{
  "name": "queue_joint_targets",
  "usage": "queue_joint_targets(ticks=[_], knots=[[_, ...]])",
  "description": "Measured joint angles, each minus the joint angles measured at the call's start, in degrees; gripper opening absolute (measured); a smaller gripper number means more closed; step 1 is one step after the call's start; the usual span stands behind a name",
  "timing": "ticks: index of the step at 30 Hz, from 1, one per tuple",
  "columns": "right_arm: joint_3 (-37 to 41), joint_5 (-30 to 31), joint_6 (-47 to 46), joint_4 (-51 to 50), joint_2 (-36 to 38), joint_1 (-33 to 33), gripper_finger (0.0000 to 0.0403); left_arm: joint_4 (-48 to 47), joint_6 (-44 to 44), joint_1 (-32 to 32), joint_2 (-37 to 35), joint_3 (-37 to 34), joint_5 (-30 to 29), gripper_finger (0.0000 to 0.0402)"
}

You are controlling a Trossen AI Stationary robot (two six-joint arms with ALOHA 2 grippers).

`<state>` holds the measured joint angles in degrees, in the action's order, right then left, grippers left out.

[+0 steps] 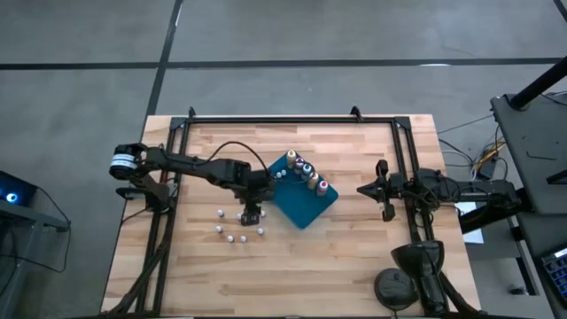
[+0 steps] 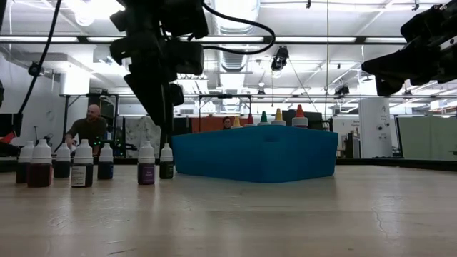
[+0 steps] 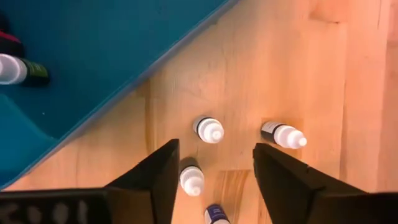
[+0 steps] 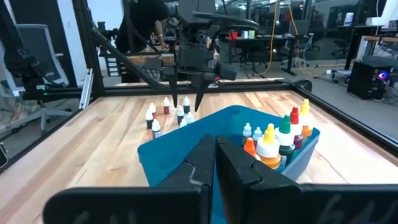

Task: Pick & Place food coloring
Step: Put the green food coloring bottle into the blue bin

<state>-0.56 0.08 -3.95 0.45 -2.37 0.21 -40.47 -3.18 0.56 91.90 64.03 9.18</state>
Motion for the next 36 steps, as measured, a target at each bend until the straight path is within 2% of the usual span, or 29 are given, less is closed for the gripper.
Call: queue_joint_targets(ticks=[4, 20, 36], knots=[[0.0, 0.0, -0.1, 0.0, 0.0, 0.0, 0.0009, 0.0, 0.8, -0.1, 0.0, 0.1, 0.0, 0.019], [0.0, 0.0, 0.0, 0.0, 0.0, 0.0, 0.0009, 2.0, 4.8, -1.8, 3.7, -0.3, -0.1, 0.019], [0.0, 0.0, 0.0, 0.0, 0.0, 0.0, 0.0009, 3.6, 4.8, -2.2, 6.6, 0.5, -0.6, 0.019]])
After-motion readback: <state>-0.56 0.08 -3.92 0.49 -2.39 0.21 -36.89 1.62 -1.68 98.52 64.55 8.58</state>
